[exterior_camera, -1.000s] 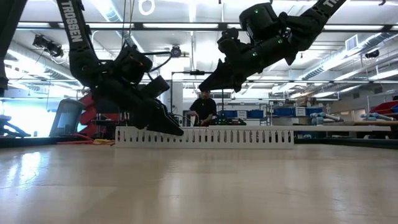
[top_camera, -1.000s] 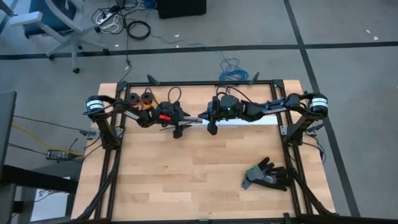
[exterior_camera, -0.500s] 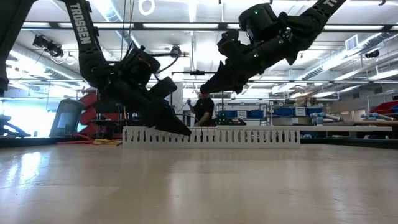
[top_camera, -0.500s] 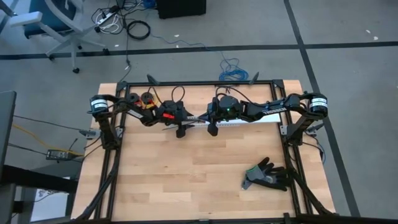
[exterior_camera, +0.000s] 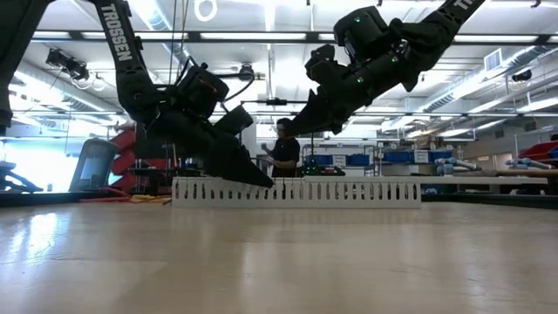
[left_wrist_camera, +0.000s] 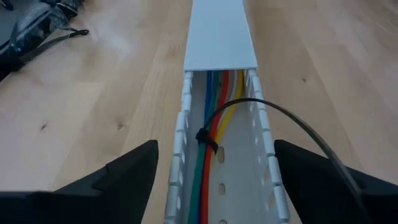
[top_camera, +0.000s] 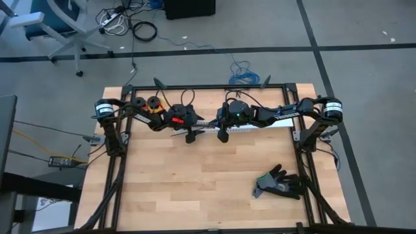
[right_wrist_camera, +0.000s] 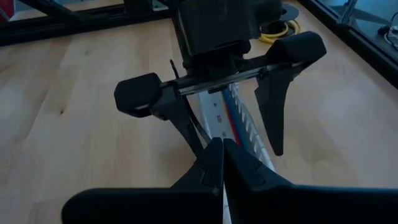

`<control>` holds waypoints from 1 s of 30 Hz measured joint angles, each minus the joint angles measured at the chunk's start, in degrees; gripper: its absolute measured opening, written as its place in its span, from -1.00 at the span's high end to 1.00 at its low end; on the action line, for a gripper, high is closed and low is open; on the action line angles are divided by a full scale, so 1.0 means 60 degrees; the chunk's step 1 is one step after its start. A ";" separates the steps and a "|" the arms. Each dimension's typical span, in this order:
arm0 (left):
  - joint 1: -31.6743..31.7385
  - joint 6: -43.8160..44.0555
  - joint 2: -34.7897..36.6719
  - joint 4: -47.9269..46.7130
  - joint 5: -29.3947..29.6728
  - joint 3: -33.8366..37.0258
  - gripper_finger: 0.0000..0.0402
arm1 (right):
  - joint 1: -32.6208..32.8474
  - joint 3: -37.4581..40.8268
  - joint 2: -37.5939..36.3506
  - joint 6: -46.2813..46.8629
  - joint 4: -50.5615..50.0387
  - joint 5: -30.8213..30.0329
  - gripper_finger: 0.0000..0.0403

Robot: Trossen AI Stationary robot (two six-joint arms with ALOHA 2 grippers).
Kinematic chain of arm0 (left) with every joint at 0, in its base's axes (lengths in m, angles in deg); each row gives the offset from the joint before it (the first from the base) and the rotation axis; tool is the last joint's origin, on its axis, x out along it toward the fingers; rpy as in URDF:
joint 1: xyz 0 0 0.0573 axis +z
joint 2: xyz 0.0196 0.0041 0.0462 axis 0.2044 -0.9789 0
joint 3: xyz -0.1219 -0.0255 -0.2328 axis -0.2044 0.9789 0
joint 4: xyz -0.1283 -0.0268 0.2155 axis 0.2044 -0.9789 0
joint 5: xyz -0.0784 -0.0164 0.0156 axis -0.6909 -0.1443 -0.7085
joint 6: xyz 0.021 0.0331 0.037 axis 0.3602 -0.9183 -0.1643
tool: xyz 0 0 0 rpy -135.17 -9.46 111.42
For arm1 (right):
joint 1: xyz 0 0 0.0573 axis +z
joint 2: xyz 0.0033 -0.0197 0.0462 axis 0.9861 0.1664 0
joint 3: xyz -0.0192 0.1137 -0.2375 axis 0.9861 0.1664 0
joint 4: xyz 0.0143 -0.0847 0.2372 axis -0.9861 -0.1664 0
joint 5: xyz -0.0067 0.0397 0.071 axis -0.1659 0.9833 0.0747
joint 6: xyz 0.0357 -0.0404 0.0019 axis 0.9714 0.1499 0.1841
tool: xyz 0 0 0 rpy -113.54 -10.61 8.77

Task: Ziptie cables
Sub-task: Close the white cable duct

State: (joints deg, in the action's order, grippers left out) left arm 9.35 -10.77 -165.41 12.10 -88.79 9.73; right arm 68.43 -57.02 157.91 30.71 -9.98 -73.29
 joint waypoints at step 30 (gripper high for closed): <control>-0.0153 0.0259 -0.1089 0.0015 -0.0255 -0.1098 -0.63 | 0.0113 0.0000 0.0000 -0.0073 -0.0541 0.0016 1.00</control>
State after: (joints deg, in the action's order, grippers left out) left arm 8.43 -9.22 -171.95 12.19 -90.32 3.14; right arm 69.11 -57.02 157.91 30.27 -13.22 -73.20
